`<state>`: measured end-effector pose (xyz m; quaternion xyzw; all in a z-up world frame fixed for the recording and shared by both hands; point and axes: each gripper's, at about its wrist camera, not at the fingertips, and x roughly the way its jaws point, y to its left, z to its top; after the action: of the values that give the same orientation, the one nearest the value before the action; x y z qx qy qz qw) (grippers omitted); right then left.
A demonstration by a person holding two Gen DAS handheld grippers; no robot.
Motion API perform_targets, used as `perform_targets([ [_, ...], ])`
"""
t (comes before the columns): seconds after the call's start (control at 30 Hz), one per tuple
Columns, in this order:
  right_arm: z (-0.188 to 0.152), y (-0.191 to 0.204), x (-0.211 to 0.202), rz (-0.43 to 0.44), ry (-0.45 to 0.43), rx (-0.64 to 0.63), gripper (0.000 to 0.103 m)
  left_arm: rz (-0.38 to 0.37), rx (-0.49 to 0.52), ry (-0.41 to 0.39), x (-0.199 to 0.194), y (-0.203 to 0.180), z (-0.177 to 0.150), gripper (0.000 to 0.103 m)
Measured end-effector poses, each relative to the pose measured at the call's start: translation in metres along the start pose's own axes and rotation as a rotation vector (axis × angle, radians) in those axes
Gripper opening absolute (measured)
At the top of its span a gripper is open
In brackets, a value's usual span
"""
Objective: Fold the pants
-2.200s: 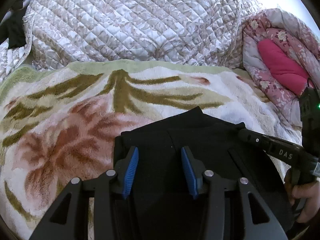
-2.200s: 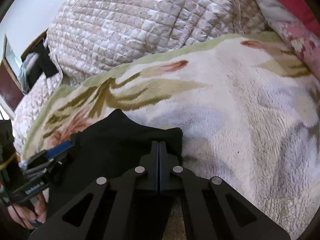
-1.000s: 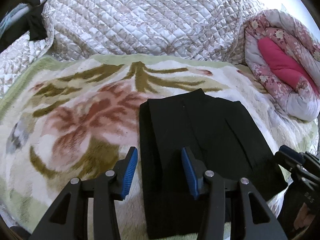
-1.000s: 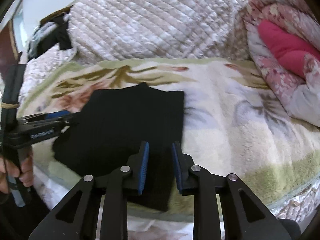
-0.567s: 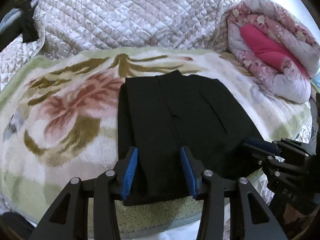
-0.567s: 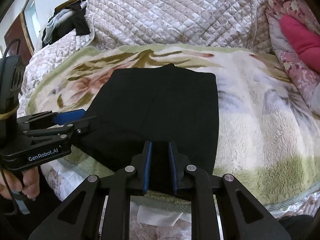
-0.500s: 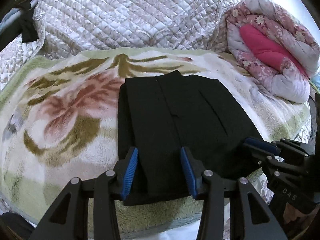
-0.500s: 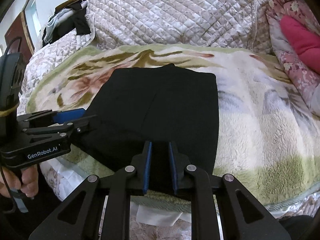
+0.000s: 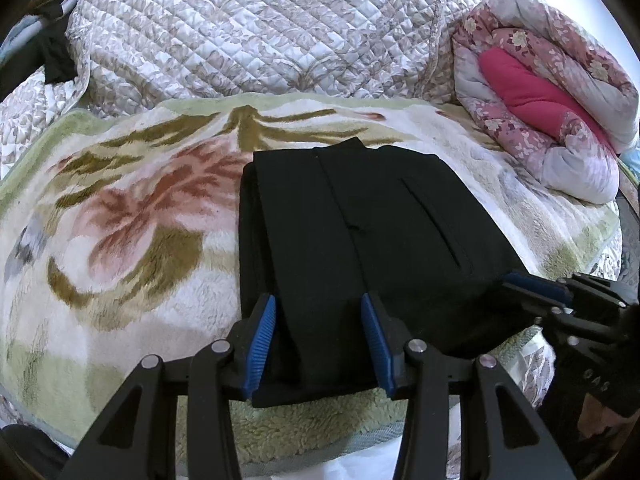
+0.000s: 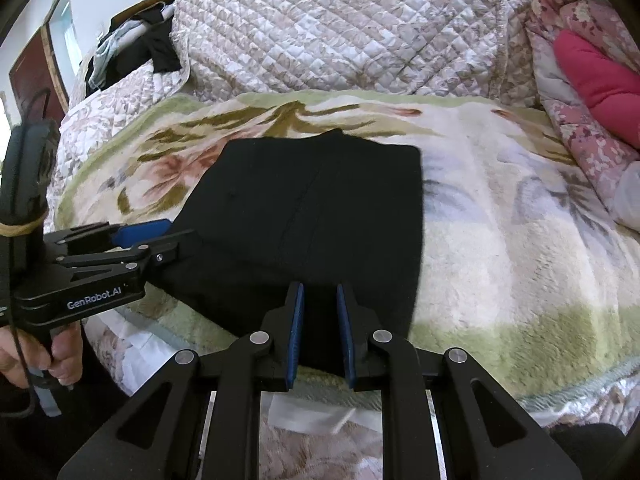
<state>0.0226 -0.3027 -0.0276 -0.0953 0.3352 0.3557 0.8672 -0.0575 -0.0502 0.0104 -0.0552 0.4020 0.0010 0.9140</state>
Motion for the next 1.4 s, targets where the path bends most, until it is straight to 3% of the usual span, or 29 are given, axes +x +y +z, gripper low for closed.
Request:
perform_targets([
  [0.73, 0.003, -0.036, -0.004, -0.021, 0.032, 0.096, 0.017, -0.007, 0.009, 0.001, -0.010, 0.007, -0.001, 0.046],
  [0.9, 0.007, -0.041, -0.005, -0.018, 0.020, 0.115, 0.017, -0.001, -0.002, 0.003, -0.015, 0.010, 0.006, 0.039],
  [1.13, 0.011, -0.043, -0.006, -0.015, 0.018, 0.117, 0.017, 0.009, -0.027, 0.000, -0.012, 0.018, 0.021, 0.039],
  [1.4, 0.015, -0.039, 0.007, 0.009, 0.039, 0.103, 0.017, -0.007, 0.018, 0.005, 0.000, 0.002, 0.033, 0.039],
])
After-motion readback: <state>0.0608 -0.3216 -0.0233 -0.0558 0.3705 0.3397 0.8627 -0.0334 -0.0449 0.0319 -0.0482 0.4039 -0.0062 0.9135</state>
